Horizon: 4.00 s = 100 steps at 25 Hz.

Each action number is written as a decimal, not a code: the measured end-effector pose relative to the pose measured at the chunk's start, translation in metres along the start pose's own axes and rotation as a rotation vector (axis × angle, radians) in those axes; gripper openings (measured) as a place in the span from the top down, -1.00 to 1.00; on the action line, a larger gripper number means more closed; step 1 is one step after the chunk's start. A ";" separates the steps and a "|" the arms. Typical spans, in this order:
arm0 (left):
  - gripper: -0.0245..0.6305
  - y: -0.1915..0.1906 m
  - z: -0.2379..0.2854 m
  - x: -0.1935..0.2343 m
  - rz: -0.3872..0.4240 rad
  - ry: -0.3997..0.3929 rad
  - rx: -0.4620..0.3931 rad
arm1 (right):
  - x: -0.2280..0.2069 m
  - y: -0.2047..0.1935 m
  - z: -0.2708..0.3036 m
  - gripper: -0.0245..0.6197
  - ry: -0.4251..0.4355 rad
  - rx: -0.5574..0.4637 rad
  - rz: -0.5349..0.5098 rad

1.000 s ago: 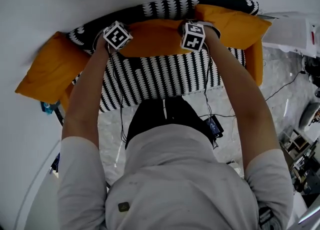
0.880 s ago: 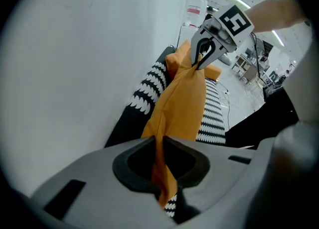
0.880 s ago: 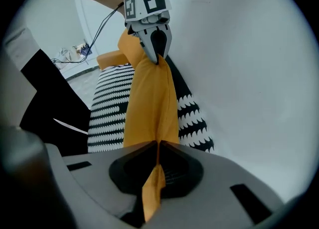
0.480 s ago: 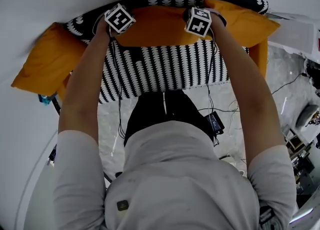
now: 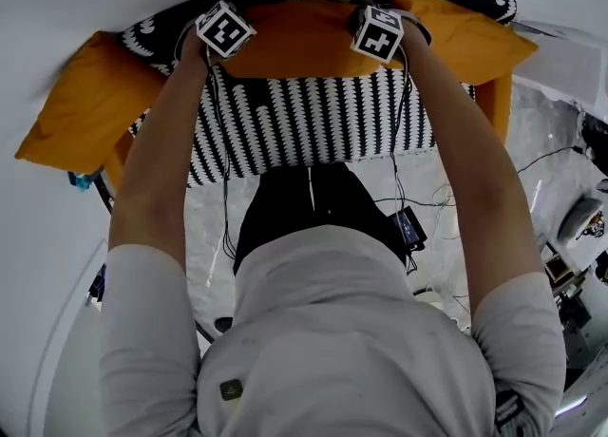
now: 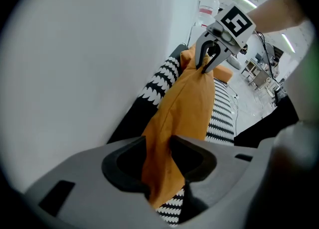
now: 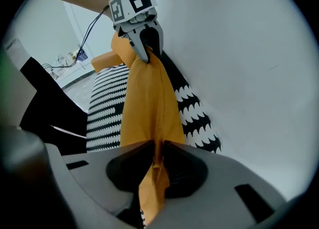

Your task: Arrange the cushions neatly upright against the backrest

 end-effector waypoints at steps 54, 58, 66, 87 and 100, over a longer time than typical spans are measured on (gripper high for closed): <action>0.85 -0.038 -0.350 -0.209 -0.392 0.189 -0.892 | 0.147 0.165 -0.330 0.83 -0.351 -0.892 0.128; 0.89 -0.045 -0.361 -0.226 -0.442 0.195 -0.938 | 0.164 0.171 -0.347 0.84 -0.354 -0.938 0.102; 0.90 -0.065 -0.368 -0.244 -0.492 0.241 -0.955 | 0.176 0.187 -0.357 0.84 -0.320 -0.989 0.068; 0.90 -0.324 -0.455 -0.234 -0.676 0.353 -1.039 | 0.303 0.414 -0.320 0.84 -0.214 -1.007 -0.114; 0.90 -0.477 -0.510 -0.214 -0.705 0.383 -1.055 | 0.371 0.534 -0.298 0.84 -0.229 -1.004 -0.104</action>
Point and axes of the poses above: the fingertips, and each gripper's own axes: z forward along the fingers, x to its left, y out of its top, the point moved 1 cm from there along -z, backward along the fingers, and after that the axes turned 13 degrees about -z, right-handed, at the moved point
